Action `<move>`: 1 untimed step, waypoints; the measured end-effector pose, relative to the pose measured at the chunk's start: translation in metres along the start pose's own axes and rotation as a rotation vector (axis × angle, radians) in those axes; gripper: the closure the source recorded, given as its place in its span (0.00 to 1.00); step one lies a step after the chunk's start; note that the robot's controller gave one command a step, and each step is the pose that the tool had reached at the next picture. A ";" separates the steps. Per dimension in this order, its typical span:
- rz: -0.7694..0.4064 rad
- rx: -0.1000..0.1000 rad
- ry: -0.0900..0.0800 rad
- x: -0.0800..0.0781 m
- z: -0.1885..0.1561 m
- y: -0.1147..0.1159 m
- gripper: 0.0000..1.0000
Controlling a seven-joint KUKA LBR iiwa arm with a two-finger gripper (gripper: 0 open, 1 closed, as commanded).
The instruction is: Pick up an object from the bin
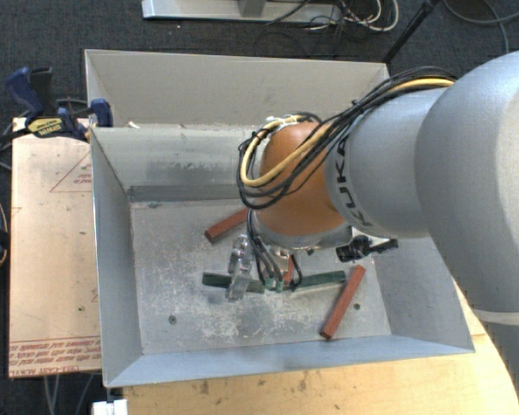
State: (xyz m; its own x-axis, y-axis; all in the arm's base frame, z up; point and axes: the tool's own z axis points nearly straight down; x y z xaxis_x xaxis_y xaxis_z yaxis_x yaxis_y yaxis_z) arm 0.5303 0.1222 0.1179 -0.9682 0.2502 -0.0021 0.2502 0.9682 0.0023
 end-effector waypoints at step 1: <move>0.000 0.001 0.001 0.001 -0.007 0.000 1.00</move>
Offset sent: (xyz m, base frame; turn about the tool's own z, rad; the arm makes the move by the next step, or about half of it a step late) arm 0.0000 0.0001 0.0065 0.0000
